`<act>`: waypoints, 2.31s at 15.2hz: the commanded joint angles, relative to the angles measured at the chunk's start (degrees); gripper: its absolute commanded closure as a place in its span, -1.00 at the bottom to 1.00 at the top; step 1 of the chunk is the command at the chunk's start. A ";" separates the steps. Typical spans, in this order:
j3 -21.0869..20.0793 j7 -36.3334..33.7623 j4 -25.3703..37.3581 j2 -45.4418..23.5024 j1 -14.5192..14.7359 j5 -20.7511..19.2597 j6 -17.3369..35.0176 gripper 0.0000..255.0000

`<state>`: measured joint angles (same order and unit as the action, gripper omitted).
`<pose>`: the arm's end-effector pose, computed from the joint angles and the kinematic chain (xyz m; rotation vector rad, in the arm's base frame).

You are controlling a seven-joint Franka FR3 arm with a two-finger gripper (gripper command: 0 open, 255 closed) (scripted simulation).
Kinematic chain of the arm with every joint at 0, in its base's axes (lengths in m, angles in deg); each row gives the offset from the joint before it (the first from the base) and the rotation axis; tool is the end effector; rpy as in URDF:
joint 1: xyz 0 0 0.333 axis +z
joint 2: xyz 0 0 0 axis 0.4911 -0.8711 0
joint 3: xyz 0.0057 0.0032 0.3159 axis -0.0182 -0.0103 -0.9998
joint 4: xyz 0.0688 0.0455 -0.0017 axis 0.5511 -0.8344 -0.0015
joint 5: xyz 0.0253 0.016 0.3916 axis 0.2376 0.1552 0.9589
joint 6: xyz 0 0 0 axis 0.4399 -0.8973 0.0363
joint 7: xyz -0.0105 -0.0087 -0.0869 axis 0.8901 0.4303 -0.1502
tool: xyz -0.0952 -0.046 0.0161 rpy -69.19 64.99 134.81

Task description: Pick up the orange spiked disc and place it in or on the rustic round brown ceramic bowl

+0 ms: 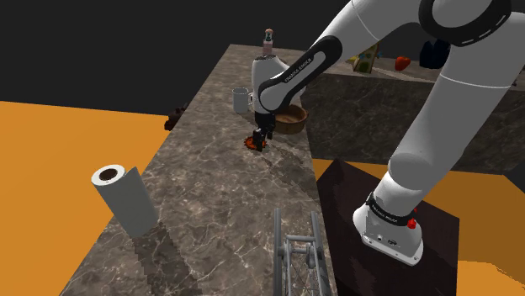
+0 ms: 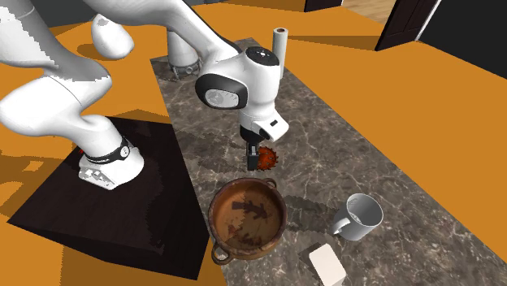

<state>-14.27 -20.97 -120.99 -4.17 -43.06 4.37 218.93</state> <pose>0.4914 0.0405 0.2780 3.1143 0.3223 -0.1284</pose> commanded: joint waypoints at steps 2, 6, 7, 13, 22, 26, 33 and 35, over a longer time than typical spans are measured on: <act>0.00 -0.02 0.02 -0.05 0.00 -0.02 0.03 -1.00; 0.00 -0.01 0.01 -0.04 0.00 -0.02 0.02 1.00; 0.00 -0.01 0.02 -0.04 0.00 -0.02 0.02 1.00; 0.00 -0.02 0.02 -0.05 0.00 -0.02 0.03 1.00; -0.24 1.90 1.84 5.38 -0.15 2.56 -6.90 1.00; -0.20 2.55 2.99 7.47 -0.17 3.40 -10.03 1.00; 0.00 3.45 5.49 10.62 -0.16 4.51 -15.53 1.00; 0.07 3.66 6.31 11.41 -0.16 4.75 -17.10 1.00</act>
<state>-14.25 -17.45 -115.09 6.90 -43.20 9.02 202.60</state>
